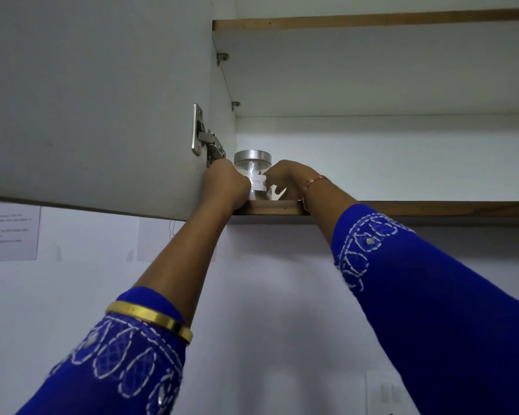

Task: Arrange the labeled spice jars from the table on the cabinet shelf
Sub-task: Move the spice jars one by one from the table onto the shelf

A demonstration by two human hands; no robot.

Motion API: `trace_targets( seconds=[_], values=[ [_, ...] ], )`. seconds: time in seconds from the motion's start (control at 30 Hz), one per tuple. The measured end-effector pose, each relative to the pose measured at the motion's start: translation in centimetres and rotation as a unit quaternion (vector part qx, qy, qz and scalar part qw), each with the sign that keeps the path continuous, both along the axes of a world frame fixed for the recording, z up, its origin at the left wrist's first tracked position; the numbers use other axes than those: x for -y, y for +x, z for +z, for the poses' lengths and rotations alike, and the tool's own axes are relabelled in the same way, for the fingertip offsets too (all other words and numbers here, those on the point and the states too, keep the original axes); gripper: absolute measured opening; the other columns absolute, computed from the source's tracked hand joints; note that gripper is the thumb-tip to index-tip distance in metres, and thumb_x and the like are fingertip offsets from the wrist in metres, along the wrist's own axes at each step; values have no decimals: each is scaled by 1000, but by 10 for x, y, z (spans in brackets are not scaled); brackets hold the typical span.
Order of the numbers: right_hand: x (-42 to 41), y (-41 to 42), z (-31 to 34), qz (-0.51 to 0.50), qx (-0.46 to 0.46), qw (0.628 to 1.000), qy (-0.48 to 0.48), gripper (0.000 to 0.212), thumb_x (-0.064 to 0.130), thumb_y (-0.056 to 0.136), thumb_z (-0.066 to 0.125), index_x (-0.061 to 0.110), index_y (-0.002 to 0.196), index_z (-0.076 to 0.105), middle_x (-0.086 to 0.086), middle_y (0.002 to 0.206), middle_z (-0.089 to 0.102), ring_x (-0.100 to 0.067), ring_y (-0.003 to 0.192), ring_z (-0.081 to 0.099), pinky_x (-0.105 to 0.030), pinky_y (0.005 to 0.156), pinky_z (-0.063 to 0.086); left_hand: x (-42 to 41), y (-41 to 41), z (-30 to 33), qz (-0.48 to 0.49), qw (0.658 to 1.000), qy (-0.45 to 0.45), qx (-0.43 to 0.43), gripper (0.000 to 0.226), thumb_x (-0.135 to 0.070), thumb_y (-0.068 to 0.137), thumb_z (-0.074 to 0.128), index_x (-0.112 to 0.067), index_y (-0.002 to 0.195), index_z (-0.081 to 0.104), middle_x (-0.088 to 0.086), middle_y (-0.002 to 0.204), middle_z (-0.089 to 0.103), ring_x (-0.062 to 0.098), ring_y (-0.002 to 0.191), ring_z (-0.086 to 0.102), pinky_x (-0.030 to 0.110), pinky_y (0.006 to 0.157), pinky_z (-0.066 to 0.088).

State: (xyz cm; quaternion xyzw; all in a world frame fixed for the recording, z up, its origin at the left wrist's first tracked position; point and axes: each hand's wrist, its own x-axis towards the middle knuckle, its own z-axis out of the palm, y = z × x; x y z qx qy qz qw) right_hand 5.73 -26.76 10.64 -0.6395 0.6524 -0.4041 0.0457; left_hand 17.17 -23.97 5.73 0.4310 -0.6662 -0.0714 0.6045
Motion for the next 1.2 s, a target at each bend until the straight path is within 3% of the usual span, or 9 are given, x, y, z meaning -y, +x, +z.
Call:
trace_targets(
  seconds=[0.1, 0.2, 0.27, 0.33, 0.43, 0.63, 0.87, 1.07, 1.2],
  values=[
    [-14, -4, -6, 7, 8, 1000, -12, 36, 7, 96, 41, -7, 128, 45, -22, 124, 50, -30, 104, 54, -32, 87, 46, -2, -2, -5, -10, 1000, -16, 18, 45, 4, 85, 39, 1, 130, 46, 19, 134, 50, 30, 123, 46, 31, 95, 39],
    [-44, -14, -16, 3, 9, 998, -69, 19, 10, 93, 44, -2, 104, 56, -16, 102, 50, -26, 91, 48, -35, 70, 45, -9, -4, -17, -32, 997, -58, 29, 45, 3, 84, 42, -5, 128, 50, 15, 128, 57, 26, 118, 51, 22, 84, 36],
    [-64, -23, -23, -9, -52, 994, -99, 30, 10, 93, 45, -7, 117, 54, -20, 117, 55, -26, 102, 52, -39, 86, 46, -17, -6, -26, -42, 995, -85, 20, 46, 2, 87, 39, -9, 130, 49, 13, 131, 55, 25, 120, 51, 24, 90, 38],
    [-85, -31, -33, -10, -106, 987, -121, 41, 13, 94, 46, -2, 131, 47, -15, 137, 49, -26, 123, 48, -32, 103, 36, -27, -7, -36, -60, 994, -95, -7, 46, 1, 90, 36, -11, 132, 48, 11, 135, 53, 24, 122, 49, 23, 97, 36],
    [-118, -42, -57, 3, -122, 982, -142, 42, 18, 95, 46, 8, 136, 44, -10, 141, 46, -22, 130, 44, -28, 106, 32, -49, -10, -54, -93, 990, -105, -16, 43, 0, 92, 35, -10, 132, 48, 9, 136, 52, 20, 126, 46, 9, 92, 29],
    [-190, -52, -128, 54, -57, 981, -177, 42, 16, 94, 50, 9, 135, 45, -5, 142, 47, -18, 132, 42, -25, 106, 32, -107, -18, -108, -155, 983, -96, -10, 39, 0, 93, 38, -6, 130, 50, 9, 134, 54, 18, 126, 47, 4, 92, 28],
    [-269, -61, -245, 58, 19, 990, -131, 43, 21, 94, 50, 20, 136, 44, 1, 145, 43, -16, 134, 39, -30, 111, 31, -171, -30, -212, -182, 983, -2, 11, 38, -3, 95, 38, -11, 130, 50, 5, 137, 52, 15, 129, 45, 8, 98, 28],
    [-315, -63, -362, 66, 135, 988, -26, 43, 15, 92, 54, 16, 134, 46, -2, 140, 48, -14, 129, 43, -28, 109, 35, -213, -31, -311, -233, 965, 117, 8, 38, 1, 93, 39, -7, 128, 51, 9, 135, 53, 16, 127, 46, 18, 104, 33],
    [-340, -51, -438, 64, 193, 977, 72, 45, 13, 91, 56, 15, 135, 46, -4, 139, 49, -10, 124, 46, -16, 100, 41, -234, -24, -374, -232, 953, 193, -1, 37, 2, 92, 42, -1, 128, 50, 14, 131, 55, 14, 118, 50, 11, 93, 37]
  ],
)
